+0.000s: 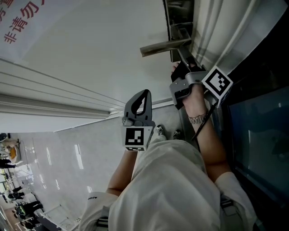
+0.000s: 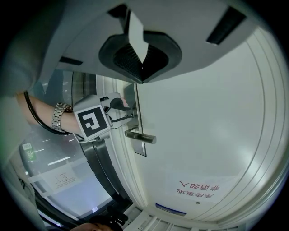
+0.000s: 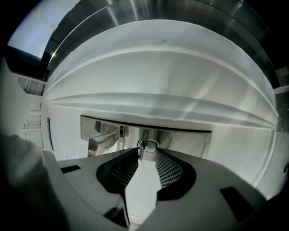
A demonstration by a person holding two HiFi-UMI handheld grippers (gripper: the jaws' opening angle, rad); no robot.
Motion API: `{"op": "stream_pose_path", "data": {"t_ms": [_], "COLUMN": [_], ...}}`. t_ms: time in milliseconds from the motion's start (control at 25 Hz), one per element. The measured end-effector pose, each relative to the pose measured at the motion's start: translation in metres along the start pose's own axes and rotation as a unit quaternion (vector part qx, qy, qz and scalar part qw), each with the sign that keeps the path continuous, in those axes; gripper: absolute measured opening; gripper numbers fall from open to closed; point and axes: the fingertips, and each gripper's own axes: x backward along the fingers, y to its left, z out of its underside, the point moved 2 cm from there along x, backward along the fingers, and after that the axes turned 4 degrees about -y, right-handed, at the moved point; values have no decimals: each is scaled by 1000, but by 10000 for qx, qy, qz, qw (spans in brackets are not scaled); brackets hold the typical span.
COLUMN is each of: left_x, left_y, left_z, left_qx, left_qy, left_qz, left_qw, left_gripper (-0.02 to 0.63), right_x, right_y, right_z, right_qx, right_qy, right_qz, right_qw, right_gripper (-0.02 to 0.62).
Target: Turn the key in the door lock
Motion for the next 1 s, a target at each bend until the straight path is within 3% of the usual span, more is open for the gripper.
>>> {"op": "stream_pose_path", "data": {"t_ms": [280, 440, 560, 720, 800, 880, 1000], "left_x": [2, 3, 4, 2, 1, 1, 1], "left_y": [0, -1, -2, -3, -4, -5, -3], "left_z": [0, 2, 2, 1, 2, 3, 4], "left_qx": [36, 63, 80, 118, 143, 164, 203], "left_qy": [-57, -70, -74, -107, -119, -122, -130], "left_qz": [51, 104, 160, 214, 229, 241, 235], "left_qw": [10000, 9999, 9998, 9996, 9996, 9995, 9994], "left_gripper": [9, 8, 8, 8, 8, 8, 8], "right_x": [9, 16, 19, 22, 22, 23, 24], "right_y": [15, 16, 14, 15, 13, 13, 18], "right_z": [6, 5, 10, 14, 14, 13, 13], "right_qx": [1502, 2447, 3262, 4344, 4944, 5626, 6594], "right_qy": [185, 287, 477, 592, 614, 580, 437], "right_qz": [-183, -33, 104, 234, 352, 475, 585], "right_qw": [9883, 9692, 9440, 8984, 8664, 8233, 7482], "right_gripper": [120, 120, 125, 141, 156, 170, 176]}}
